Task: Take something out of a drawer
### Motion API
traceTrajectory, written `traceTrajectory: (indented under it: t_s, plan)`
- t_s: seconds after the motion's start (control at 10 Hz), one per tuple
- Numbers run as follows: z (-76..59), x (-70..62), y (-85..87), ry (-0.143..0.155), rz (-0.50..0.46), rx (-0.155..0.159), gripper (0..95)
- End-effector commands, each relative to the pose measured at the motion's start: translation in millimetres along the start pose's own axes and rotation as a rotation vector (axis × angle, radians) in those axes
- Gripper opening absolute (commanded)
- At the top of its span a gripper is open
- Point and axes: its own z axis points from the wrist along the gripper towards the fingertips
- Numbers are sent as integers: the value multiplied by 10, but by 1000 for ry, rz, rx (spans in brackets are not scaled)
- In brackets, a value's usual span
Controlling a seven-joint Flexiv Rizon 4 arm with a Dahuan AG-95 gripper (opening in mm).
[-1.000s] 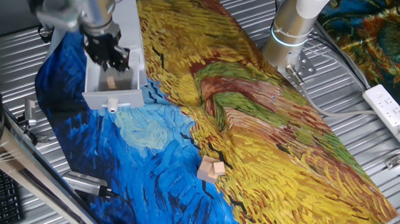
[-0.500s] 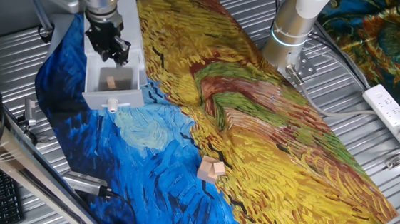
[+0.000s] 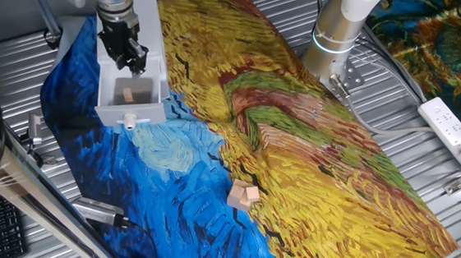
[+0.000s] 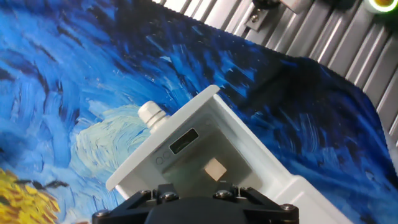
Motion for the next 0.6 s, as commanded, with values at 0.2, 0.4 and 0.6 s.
traceTrajectory:
  t_s: [0.2, 0.4, 0.6]
  plan:
    - [-62, 101, -5, -6, 94, 11, 380]
    - [-112, 169, -18, -40, 113, 29, 380]
    - [-118, 171, -21, -49, 136, 34, 380]
